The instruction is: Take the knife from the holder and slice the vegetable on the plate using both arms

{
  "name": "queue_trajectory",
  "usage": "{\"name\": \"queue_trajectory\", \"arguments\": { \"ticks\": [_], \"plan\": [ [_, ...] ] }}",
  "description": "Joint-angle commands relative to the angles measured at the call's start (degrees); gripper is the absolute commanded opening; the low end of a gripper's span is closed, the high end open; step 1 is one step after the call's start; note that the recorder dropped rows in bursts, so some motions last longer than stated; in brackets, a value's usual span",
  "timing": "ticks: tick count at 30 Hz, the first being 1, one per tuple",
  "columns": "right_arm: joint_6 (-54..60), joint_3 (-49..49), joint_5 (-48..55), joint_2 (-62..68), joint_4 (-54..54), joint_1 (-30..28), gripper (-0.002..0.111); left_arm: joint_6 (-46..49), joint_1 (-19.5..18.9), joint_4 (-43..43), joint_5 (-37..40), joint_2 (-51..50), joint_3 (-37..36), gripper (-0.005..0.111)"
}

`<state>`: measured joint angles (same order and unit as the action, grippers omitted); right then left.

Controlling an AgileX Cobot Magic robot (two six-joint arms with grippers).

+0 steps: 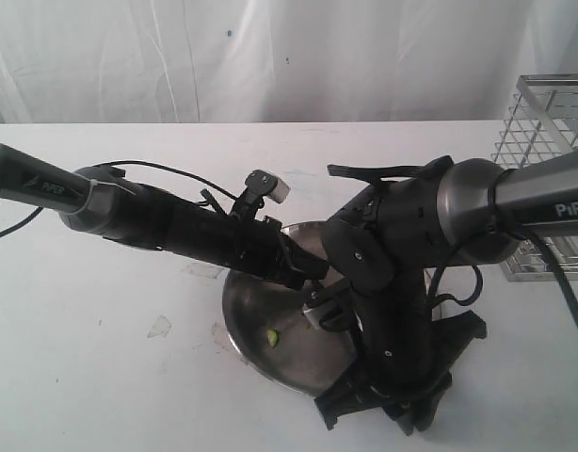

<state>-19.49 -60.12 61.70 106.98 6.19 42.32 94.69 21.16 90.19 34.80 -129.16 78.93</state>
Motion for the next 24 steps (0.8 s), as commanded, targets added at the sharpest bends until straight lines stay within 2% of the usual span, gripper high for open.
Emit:
{"name": "queue_trajectory", "arguments": {
  "ticks": [1, 20, 24],
  "plan": [
    [4.9, 0.2, 3.0, -0.1, -5.0, -0.1, 0.000, -1.5, 0.3, -2.1, -0.1, -1.3, -0.5, 0.000],
    [5.6, -0.8, -1.7, 2.6, -6.2, -0.1, 0.000, -2.6, -0.4, -3.9, -0.4, 5.9, 0.5, 0.000],
    [6.4, -3.7, 1.4, 2.6, -6.7, -0.1, 0.000, -5.1, -0.5, -7.0, -4.4, 5.9, 0.5, 0.000]
  ]
}}
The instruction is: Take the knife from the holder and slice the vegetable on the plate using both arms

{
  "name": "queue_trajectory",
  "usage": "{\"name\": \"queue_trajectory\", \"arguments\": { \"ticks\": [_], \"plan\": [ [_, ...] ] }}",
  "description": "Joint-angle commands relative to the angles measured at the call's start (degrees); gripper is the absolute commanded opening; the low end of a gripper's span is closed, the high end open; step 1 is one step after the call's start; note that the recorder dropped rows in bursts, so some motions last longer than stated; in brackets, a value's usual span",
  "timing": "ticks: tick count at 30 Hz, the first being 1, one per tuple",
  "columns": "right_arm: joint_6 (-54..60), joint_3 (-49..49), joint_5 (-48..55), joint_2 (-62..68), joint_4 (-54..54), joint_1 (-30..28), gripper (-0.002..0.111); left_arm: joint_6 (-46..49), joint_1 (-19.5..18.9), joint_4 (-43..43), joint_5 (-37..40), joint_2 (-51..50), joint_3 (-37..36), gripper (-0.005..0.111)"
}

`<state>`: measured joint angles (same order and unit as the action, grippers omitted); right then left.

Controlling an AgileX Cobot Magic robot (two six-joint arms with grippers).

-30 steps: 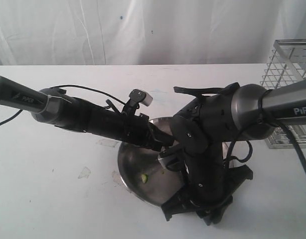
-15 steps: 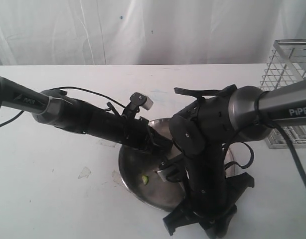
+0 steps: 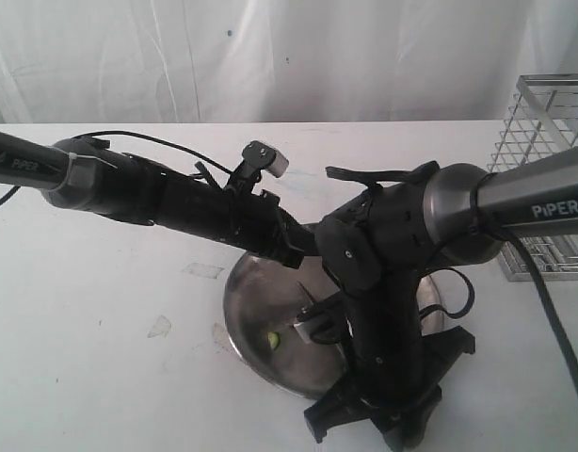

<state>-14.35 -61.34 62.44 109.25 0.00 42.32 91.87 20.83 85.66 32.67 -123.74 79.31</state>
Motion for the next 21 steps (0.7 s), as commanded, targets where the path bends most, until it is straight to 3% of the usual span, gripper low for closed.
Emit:
{"name": "queue_trajectory", "arguments": {
  "ticks": [1, 13, 21],
  "plan": [
    [1.3, -3.3, 0.9, 0.3, -0.5, -0.1, 0.000, -2.3, -0.1, -2.8, -2.7, 0.5, 0.1, 0.000],
    [6.6, -8.6, -0.5, 0.3, 0.0, -5.7, 0.000, -3.2, -0.1, -3.4, -4.6, 0.4, 0.1, 0.000],
    [6.9, -8.7, 0.3, 1.6, -1.5, -5.9, 0.000, -3.2, -0.1, -3.4, -4.5, 0.4, 0.1, 0.000]
  ]
}}
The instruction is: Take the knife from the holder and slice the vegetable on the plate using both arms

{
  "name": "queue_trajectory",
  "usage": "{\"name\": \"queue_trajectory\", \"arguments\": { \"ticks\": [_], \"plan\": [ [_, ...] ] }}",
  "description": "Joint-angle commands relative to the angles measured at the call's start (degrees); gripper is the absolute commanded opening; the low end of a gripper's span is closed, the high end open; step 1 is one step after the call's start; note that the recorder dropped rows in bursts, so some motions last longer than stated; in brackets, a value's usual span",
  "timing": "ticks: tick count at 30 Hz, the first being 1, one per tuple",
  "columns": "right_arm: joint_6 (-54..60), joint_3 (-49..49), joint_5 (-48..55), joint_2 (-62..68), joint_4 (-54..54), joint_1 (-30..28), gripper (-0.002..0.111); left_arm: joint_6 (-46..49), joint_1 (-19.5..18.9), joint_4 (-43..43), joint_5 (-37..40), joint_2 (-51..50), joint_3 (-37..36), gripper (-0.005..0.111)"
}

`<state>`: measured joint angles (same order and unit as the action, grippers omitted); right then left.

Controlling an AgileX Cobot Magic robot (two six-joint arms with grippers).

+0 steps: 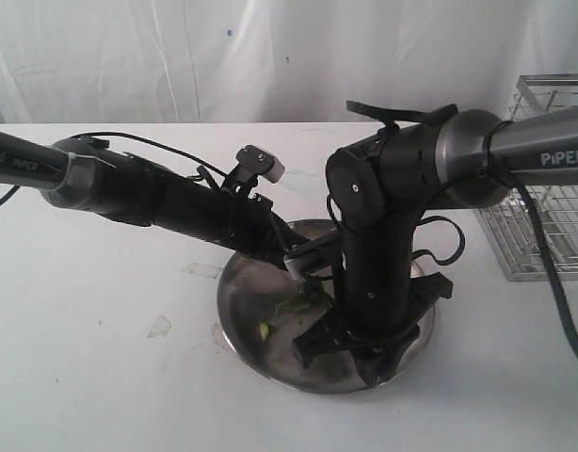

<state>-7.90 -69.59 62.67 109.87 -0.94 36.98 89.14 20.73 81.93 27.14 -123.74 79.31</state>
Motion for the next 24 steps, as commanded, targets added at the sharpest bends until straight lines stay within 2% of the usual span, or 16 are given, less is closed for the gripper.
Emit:
{"name": "queue_trajectory", "arguments": {
  "ticks": [1, 7, 24],
  "plan": [
    [0.5, -0.5, 0.1, 1.4, -1.0, -0.5, 0.000, -0.5, 0.0, 0.3, 1.1, 0.4, 0.1, 0.000],
    [0.5, -0.5, 0.0, 3.9, -3.9, -0.5, 0.000, 1.3, 0.0, 0.0, 4.8, 0.3, 0.1, 0.000],
    [0.3, -0.6, 1.2, 4.1, -4.2, -0.5, 0.000, 0.8, 0.0, -2.8, 7.2, 0.3, 0.0, 0.000]
  ]
}}
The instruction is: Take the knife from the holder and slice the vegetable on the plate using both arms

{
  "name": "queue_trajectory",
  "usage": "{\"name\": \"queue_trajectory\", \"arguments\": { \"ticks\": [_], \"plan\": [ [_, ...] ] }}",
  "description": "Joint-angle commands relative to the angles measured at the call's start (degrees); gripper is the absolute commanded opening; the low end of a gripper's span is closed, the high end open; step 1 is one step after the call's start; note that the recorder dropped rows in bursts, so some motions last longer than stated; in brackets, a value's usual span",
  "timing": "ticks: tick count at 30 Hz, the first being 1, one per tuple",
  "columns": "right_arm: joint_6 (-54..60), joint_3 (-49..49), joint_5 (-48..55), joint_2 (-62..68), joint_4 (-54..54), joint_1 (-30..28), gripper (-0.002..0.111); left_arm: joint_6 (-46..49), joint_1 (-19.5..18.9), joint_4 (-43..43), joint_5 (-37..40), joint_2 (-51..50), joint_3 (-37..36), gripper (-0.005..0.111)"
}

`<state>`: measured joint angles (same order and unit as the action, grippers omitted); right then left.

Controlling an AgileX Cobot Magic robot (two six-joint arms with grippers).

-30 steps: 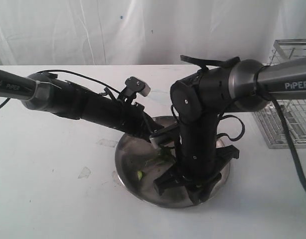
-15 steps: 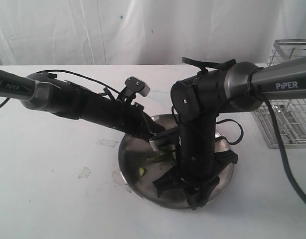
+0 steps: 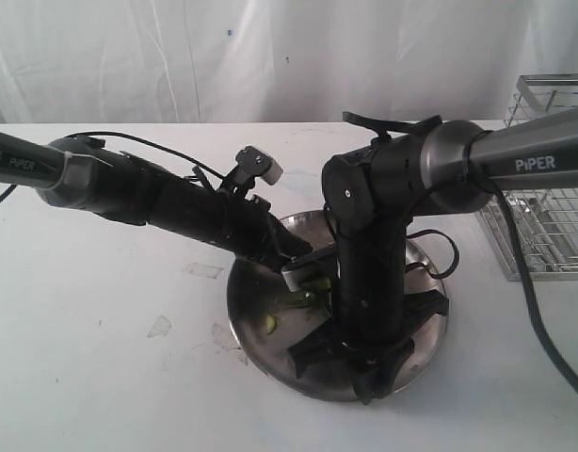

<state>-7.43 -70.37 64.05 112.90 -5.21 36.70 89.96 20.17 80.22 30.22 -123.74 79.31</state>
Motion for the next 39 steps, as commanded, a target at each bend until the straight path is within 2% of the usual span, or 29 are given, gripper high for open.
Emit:
{"name": "queue_trajectory", "arguments": {
  "ticks": [1, 13, 26, 39],
  "plan": [
    [-0.1, 0.2, -0.1, 0.9, 0.2, -0.3, 0.000, 0.0, 0.5, -1.0, 4.1, 0.3, 0.0, 0.000],
    [-0.3, 0.2, 5.4, -0.4, 0.3, -0.3, 0.000, 0.0, 0.5, -0.5, 1.7, 0.4, 0.1, 0.000],
    [-5.7, 0.2, 1.5, -3.1, 1.2, -0.1, 0.000, -0.1, 0.5, -1.1, 0.8, 0.4, 0.1, 0.000],
    [-5.6, 7.7, 1.1, -5.5, -0.4, 0.2, 0.000, -0.1, 0.5, -1.2, 0.8, 0.4, 0.1, 0.000]
  ]
}}
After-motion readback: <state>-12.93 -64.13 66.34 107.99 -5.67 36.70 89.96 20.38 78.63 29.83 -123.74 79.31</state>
